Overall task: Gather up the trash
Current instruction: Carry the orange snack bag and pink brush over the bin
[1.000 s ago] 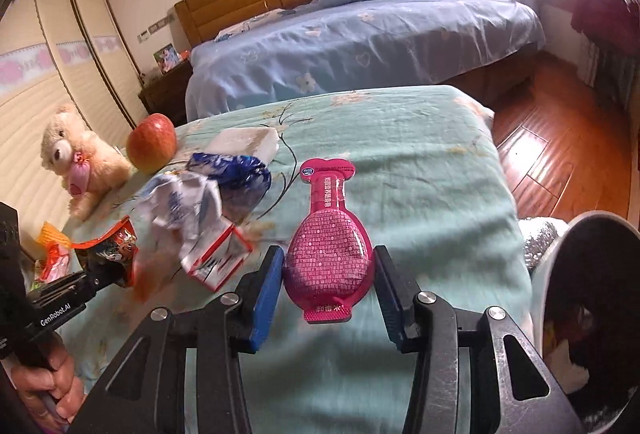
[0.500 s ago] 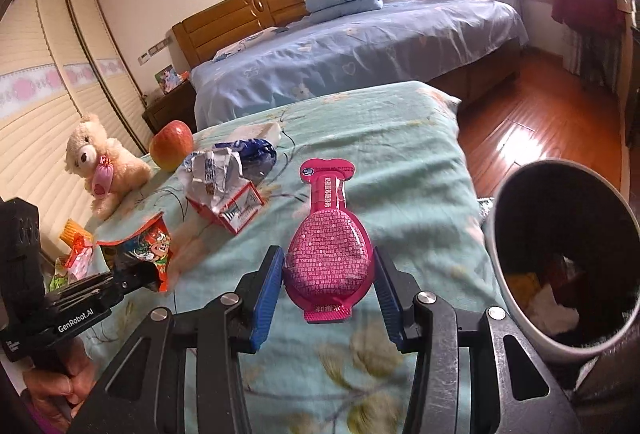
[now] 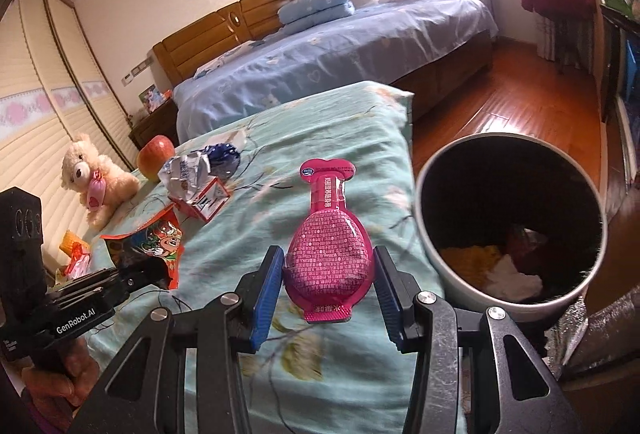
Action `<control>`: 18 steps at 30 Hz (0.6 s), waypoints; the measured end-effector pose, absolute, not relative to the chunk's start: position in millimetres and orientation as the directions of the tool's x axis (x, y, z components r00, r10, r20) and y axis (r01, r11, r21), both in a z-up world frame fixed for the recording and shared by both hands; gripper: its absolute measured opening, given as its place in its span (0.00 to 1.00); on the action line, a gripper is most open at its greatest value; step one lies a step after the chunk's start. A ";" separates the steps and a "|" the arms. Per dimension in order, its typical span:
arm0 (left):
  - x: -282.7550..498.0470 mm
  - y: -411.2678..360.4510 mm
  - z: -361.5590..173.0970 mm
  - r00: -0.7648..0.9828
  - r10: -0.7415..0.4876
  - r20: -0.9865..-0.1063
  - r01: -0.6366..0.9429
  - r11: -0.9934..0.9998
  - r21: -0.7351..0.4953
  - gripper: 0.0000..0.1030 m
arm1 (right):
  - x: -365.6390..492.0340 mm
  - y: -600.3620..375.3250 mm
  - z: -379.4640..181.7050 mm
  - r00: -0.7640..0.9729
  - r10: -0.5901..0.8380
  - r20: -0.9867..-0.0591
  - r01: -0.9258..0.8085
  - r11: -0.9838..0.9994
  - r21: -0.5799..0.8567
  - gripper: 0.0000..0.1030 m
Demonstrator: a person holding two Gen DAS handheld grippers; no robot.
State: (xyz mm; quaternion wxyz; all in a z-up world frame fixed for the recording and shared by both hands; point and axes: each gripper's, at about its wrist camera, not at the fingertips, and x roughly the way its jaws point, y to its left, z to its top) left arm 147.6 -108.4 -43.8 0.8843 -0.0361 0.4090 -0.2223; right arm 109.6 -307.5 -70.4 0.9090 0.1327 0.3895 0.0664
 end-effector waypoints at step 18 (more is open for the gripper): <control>151.0 -175.7 -40.1 0.525 -0.466 -0.712 0.468 0.857 -0.216 0.07 | 90.3 -354.7 -68.7 0.715 0.154 -0.682 0.065 0.957 0.284 0.44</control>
